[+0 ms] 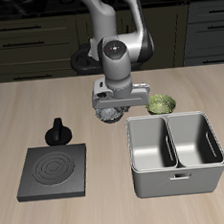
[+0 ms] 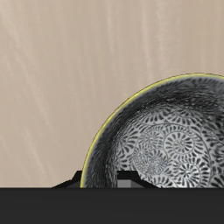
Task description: Place the black bowl on the flat stove
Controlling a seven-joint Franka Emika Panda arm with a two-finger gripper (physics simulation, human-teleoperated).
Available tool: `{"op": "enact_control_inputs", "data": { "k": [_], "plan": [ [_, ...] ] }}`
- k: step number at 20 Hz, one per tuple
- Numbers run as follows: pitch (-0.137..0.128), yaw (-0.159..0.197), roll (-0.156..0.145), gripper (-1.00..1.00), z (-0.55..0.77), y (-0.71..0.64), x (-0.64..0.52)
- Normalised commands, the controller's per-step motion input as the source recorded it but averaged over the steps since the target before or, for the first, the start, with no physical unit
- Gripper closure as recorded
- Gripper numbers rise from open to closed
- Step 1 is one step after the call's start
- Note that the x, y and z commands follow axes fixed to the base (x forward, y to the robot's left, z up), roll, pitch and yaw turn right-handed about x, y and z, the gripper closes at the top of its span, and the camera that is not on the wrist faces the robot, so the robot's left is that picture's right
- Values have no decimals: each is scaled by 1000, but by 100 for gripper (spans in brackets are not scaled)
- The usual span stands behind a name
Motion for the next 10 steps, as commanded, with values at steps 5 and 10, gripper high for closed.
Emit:
{"op": "enact_control_inputs", "data": {
  "k": [5,10],
  "plan": [
    [-46,41,-31,100,243,-189,24],
    [-40,33,-20,100,210,-120,-7]
  ]
}}
